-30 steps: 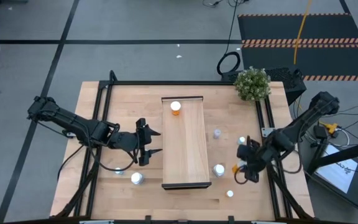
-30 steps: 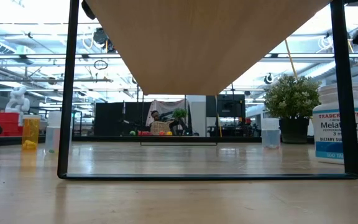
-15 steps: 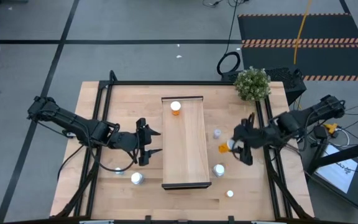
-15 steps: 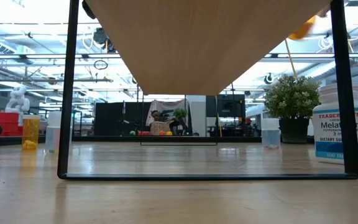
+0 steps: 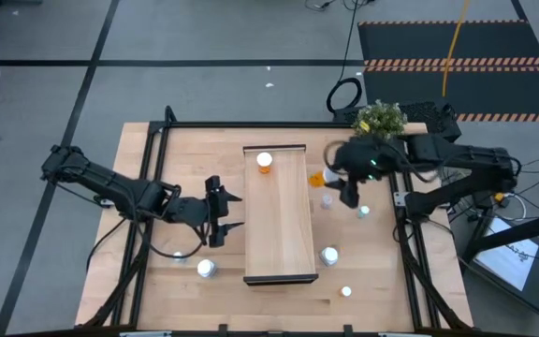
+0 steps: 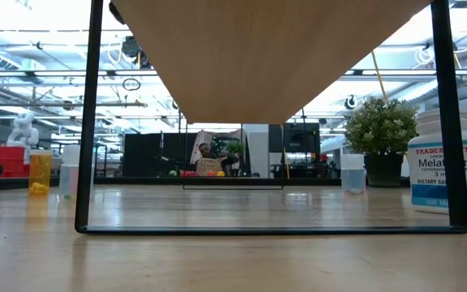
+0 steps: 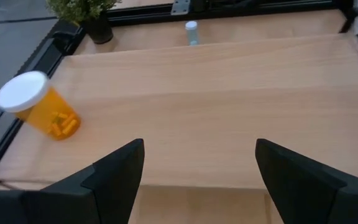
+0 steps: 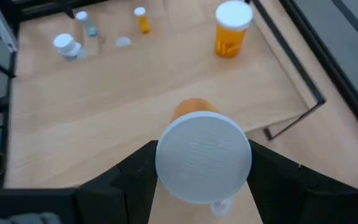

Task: Pick and place medicine bottles onto shelf by color
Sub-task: Put the large orange pill bottle on the shelf aligned with the other large orange pill bottle

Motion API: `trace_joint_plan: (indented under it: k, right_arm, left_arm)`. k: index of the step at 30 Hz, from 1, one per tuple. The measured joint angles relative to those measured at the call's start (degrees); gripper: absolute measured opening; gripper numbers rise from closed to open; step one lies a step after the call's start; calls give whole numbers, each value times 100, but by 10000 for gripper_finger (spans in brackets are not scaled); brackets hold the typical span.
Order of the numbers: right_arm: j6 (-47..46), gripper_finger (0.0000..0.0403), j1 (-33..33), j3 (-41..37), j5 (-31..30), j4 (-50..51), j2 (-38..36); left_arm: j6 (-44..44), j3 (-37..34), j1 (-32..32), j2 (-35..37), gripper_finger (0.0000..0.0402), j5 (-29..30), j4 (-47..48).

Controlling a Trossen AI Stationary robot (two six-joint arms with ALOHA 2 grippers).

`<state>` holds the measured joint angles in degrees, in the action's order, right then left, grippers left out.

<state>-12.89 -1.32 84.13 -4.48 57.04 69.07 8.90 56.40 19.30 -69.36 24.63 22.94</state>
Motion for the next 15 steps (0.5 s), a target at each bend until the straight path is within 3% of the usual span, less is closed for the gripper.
trace_joint_plan:
  k: [7, 15]
  right_arm:
    - [713, 211, -755, 1077, 482, 525, 1087]
    - [1249, 218, -1215, 2396, 635, 1263, 2276]
  left_arm:
    - [2, 0, -303, 0, 310, 12, 259]
    - [6, 0, -520, 0, 310, 8, 484]
